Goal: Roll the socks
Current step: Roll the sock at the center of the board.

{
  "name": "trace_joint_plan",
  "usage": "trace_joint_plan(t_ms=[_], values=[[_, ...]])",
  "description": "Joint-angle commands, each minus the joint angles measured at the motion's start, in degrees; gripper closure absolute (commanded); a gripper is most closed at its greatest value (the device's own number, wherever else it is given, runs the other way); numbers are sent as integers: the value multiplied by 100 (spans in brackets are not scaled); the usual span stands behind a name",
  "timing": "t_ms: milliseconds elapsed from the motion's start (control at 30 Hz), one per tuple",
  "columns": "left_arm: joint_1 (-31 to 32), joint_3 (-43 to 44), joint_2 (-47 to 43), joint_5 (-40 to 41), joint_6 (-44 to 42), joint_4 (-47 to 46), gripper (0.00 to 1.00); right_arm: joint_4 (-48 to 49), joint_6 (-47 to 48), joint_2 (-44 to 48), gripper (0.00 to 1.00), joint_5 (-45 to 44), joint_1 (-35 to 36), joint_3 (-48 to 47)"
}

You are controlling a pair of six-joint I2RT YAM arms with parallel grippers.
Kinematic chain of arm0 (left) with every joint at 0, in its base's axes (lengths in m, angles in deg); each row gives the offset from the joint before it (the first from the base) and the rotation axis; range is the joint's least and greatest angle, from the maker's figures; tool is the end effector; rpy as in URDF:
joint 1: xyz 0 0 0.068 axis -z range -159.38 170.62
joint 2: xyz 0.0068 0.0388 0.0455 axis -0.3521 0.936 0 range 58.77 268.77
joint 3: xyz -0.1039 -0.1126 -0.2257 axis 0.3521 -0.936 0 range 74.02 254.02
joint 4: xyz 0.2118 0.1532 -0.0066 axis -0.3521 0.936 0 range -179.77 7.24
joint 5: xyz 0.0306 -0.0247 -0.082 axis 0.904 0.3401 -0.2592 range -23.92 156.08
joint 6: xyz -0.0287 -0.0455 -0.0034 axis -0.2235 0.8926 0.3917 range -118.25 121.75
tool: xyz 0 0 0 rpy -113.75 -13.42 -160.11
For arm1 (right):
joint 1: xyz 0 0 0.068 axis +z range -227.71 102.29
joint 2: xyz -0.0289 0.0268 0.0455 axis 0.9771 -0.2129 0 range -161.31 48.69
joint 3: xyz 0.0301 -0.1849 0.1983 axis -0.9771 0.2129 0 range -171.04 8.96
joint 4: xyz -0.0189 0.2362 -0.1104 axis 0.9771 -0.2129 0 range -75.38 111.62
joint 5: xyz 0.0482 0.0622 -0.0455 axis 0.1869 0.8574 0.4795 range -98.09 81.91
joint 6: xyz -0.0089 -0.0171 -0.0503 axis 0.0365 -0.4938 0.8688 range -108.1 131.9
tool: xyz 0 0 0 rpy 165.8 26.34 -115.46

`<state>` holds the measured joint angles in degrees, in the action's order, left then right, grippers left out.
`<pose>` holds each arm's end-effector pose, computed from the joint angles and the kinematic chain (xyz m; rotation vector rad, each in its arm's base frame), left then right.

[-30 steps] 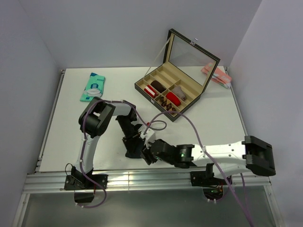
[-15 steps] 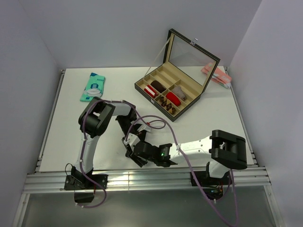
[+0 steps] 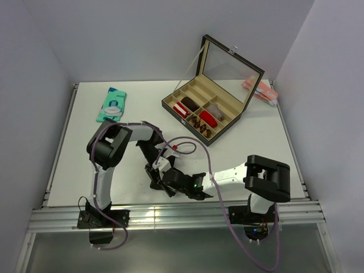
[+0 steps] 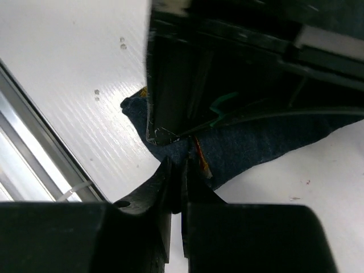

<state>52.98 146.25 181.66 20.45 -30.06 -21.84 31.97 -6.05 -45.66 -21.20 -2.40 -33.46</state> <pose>0.2548 -0.1915 0.0968 -1.0826 -2.2228 1.0309 0.0888 0.3072 0.1488 -1.0174 2.1118 0.5805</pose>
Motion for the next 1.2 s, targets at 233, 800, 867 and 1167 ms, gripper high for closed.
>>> trace_joint_plan(t_ms=[233,800,867,1167], values=[[-458,-788,-1135,994,1221,-3864,71,1496,-1184,435,95,1573,-982,1270],[-889,-2914,-4562,2392,924,-6325,62,1910,-2607,-743,95,4922,-2573,1060],[-828,-3126,-4930,2418,539,-6423,58,1839,-2835,-813,95,5071,-2723,981],[578,-4560,-6462,3271,-756,-6898,45,828,-3468,-1103,95,5449,-3083,532]])
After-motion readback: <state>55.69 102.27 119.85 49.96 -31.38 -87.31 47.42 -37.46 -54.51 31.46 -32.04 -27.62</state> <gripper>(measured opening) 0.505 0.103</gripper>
